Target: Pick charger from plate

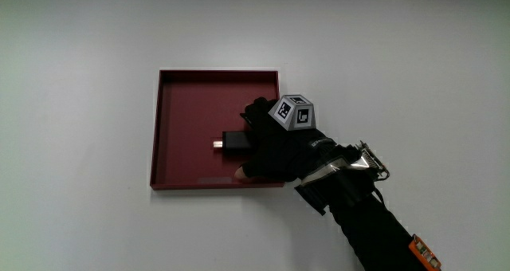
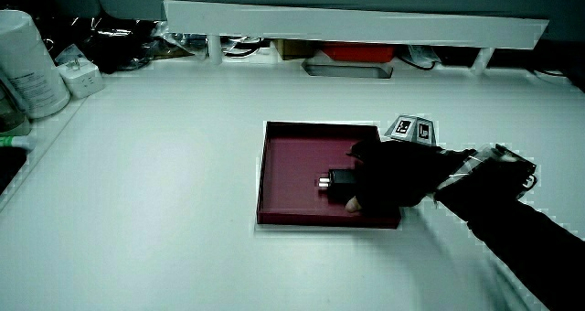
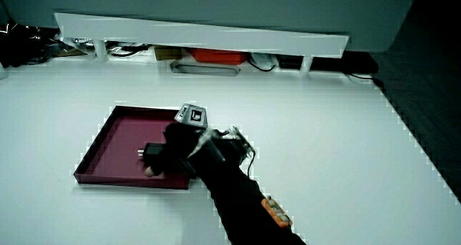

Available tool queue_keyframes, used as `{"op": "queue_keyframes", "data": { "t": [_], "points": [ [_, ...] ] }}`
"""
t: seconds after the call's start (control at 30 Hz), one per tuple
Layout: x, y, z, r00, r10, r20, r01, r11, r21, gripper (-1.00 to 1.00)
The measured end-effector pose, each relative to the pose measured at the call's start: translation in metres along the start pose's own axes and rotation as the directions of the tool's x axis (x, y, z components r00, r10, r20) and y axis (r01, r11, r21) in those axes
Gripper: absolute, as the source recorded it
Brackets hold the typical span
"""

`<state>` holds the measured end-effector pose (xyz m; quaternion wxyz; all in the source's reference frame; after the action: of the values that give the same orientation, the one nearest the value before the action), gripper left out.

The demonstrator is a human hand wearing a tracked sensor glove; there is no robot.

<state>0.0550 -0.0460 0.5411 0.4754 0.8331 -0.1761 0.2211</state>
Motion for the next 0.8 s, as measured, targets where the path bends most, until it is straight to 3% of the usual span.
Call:
{"op": "queue_keyframes", "data": {
  "t": [0.37, 0.5, 0.8],
  "points": [
    [-0.005, 0.003, -0.007, 1.0, 0.011, 0.013, -0.011, 0.9999, 0.004, 0.0],
    [-0.006, 0.005, -0.01, 1.0, 0.01, 0.02, -0.01, 0.9999, 0.012, 0.13],
    [-0.01, 0.0, -0.007, 0.998, 0.044, 0.037, -0.048, 0.9887, 0.142, 0.43]
  ]
}}
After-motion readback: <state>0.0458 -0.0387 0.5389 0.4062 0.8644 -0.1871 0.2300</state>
